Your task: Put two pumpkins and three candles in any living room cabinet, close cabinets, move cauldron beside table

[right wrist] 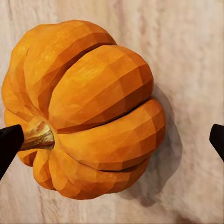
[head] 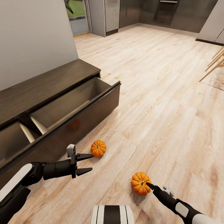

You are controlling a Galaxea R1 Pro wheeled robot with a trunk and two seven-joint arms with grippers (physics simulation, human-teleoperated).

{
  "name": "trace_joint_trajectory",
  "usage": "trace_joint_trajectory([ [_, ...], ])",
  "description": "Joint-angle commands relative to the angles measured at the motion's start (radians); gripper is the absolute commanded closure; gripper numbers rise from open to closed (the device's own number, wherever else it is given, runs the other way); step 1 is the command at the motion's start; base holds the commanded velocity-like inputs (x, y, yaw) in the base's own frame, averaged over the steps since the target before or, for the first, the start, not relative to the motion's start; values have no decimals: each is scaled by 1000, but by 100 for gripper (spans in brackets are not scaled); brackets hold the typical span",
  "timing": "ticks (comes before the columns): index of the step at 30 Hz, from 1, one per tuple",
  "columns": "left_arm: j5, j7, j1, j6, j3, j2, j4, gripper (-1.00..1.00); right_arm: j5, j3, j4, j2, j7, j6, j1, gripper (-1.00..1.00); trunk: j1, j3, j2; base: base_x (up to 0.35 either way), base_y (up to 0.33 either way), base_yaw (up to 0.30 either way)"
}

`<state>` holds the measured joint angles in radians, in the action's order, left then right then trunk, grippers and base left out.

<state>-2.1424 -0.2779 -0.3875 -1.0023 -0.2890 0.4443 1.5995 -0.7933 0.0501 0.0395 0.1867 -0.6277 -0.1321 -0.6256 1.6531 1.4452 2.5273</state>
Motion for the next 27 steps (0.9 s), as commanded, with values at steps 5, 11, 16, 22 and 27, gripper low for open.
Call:
trace_joint_trajectory([
  [5, -10, -9, -1, 0, -1, 1, 0, -100, -11, 5, 0, 0, -3, -8, 0, -100, 0, 1, 0, 18, 9, 0],
  [11, -10, -9, -1, 1, -1, 0, 0, -100, -11, 5, 0, 0, -3, -8, 0, -100, 0, 1, 0, 28, 1, 0],
  [16, -10, -9, -1, 1, -2, -1, 0, -100, -11, 5, 1, 0, -3, -8, 0, -100, 0, 1, 0, 12, 0, 0],
  [22, -10, -9, -1, 1, -1, -1, 0, -100, -11, 5, 0, 0, -3, -9, 0, -100, 0, 1, 0, 1, 0, 0],
  [27, -10, -9, -1, 1, 0, 0, 0, -100, -11, 5, 1, 0, -3, -9, 0, -100, 0, 1, 0, 0, 0, 0],
])
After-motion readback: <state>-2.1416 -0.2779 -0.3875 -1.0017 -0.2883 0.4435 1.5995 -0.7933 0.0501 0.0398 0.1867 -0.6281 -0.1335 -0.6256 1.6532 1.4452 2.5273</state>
